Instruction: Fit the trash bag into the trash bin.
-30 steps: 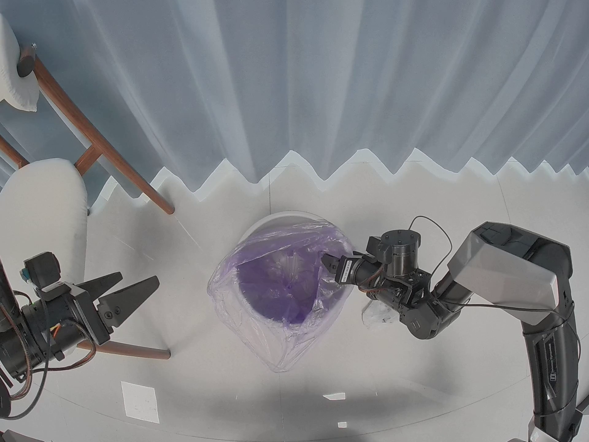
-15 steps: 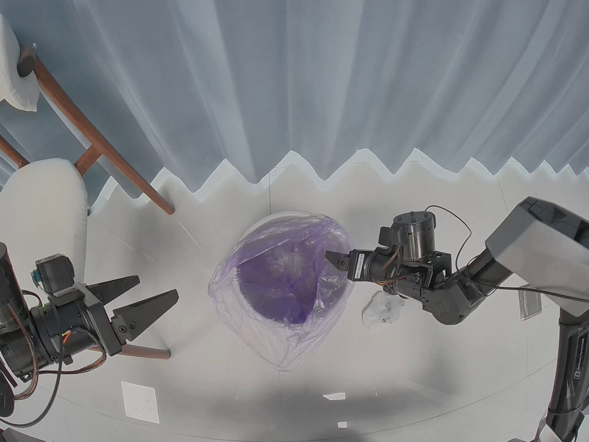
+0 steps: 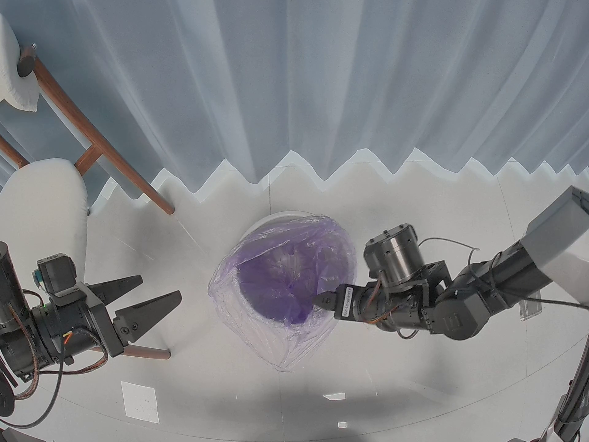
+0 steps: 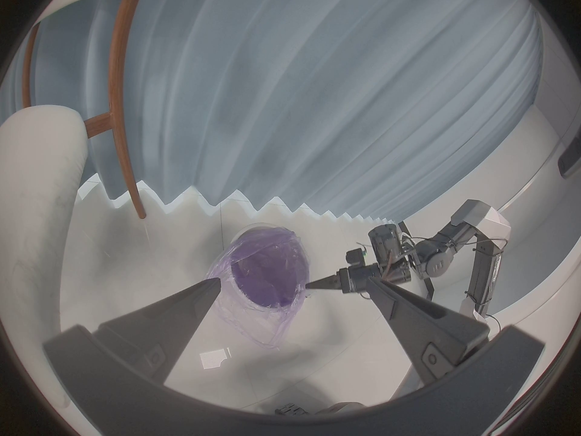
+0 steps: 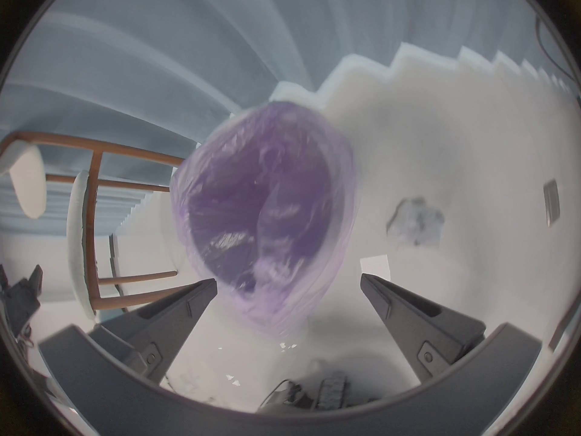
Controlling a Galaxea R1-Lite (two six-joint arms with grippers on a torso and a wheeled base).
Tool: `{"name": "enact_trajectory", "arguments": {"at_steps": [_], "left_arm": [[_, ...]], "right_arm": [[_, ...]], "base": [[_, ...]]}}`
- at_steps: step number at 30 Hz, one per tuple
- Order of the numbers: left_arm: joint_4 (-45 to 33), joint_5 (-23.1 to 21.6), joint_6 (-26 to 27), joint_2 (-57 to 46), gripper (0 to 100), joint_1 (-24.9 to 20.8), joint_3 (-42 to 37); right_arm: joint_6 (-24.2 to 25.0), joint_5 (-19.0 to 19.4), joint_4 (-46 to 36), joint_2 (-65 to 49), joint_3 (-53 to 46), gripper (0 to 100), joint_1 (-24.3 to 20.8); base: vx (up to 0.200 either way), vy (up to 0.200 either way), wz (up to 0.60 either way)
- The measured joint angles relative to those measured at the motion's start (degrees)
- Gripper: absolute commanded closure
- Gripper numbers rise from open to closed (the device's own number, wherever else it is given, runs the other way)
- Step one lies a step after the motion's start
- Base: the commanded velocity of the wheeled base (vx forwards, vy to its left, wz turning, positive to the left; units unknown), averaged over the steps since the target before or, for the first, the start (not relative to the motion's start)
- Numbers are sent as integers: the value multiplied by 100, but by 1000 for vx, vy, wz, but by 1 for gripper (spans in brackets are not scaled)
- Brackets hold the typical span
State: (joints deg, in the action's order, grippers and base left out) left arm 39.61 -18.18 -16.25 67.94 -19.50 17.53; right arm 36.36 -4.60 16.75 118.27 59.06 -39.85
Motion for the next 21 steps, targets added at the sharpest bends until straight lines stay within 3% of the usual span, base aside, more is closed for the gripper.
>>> {"name": "enact_trajectory", "arguments": {"at_steps": [4, 10, 15, 21], "left_arm": [[2, 0, 2, 4, 0, 0, 24], [2, 0, 0, 6, 0, 0, 46], [2, 0, -4, 11, 0, 2, 66], [10, 4, -13, 105, 0, 33, 212]], "right_arm": [[959, -202, -255, 151, 113, 0, -315], [1931, -345, -553, 670, 629, 0, -469], [2338, -388, -805, 976, 1029, 0, -441], [2487, -488, -901, 1263, 1530, 0, -207]], "base": [[0, 0, 0], [0, 0, 0], [0, 0, 0], [0, 0, 0]]}}
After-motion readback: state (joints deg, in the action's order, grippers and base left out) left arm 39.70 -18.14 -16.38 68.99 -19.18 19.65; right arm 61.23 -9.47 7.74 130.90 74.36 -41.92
